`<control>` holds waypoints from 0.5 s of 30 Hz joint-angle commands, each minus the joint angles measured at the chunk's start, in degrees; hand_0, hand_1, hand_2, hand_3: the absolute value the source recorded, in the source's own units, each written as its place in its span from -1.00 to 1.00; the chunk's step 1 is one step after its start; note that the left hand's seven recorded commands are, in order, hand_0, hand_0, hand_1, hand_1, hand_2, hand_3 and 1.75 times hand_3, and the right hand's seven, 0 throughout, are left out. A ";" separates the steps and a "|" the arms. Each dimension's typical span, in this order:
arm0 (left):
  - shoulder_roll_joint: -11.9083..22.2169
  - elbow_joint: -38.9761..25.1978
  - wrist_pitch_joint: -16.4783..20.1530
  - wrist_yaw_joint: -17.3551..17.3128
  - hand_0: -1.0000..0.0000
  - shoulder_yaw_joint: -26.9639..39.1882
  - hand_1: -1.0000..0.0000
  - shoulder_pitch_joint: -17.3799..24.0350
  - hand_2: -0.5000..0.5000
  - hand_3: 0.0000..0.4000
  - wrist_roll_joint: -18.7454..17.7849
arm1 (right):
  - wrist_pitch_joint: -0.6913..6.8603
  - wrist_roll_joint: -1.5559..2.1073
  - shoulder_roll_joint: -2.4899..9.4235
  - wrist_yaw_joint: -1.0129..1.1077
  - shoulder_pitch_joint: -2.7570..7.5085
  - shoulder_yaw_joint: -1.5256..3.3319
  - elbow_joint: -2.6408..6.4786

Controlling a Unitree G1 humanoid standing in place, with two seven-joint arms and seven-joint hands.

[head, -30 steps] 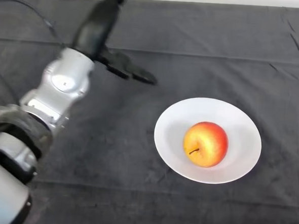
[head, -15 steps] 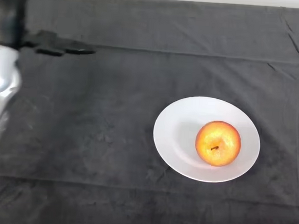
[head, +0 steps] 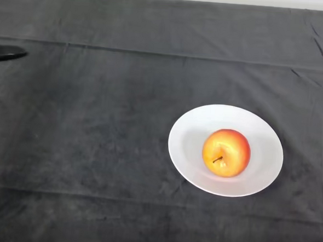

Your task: Move the apple to the plate

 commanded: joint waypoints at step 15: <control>3.97 -1.34 -0.15 1.29 1.00 8.19 1.00 6.50 0.00 -1.00 1.52 | 0.16 0.56 -1.33 -0.42 0.65 -0.25 -1.22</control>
